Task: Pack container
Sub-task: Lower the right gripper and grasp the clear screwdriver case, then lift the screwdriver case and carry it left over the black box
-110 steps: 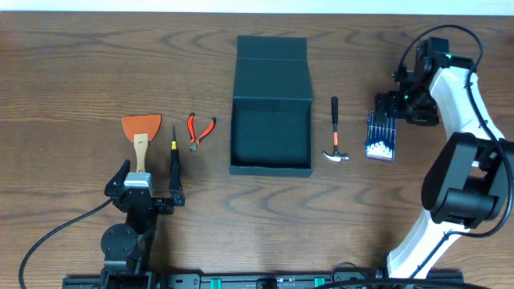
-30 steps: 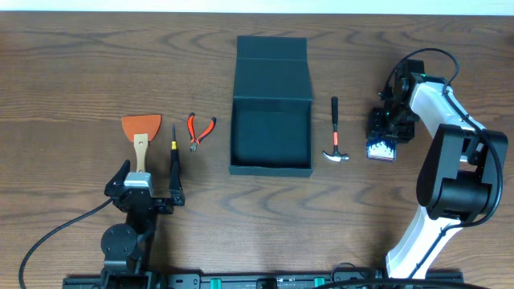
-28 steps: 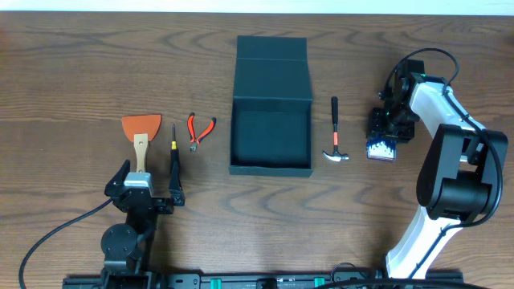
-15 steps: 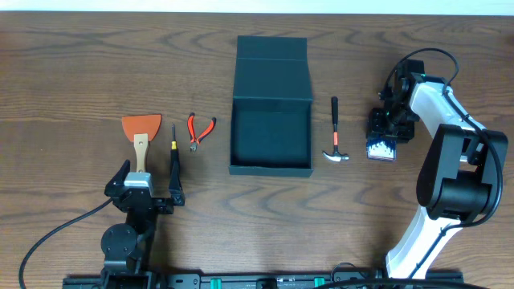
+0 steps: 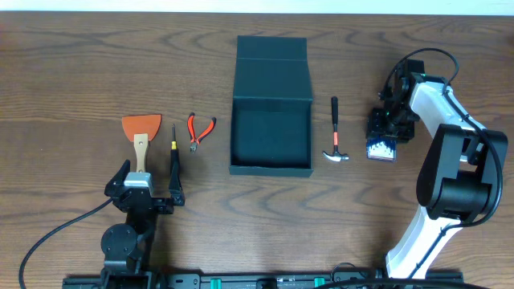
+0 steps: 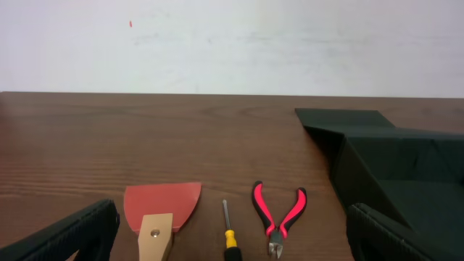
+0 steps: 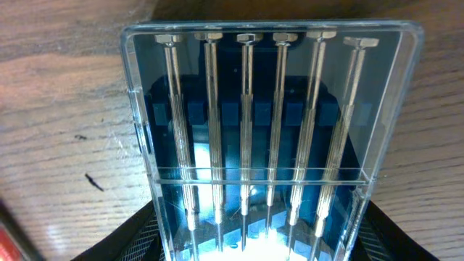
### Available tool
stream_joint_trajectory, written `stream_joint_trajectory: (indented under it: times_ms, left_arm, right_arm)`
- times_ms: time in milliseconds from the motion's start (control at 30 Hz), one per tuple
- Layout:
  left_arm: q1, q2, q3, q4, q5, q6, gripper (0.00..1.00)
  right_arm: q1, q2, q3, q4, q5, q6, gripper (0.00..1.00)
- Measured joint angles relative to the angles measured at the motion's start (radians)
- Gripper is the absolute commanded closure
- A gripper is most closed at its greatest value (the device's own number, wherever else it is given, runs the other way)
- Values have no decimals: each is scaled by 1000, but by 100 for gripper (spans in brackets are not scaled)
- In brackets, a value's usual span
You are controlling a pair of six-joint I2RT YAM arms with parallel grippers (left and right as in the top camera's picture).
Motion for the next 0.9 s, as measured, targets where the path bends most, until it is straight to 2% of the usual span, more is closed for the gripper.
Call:
stream_joint_trajectory:
  times_ms: [900]
  left_arm:
    - [0,0,0,0,0,0,2]
  right_arm:
    - [5,3,234,-194,-35,-17,68]
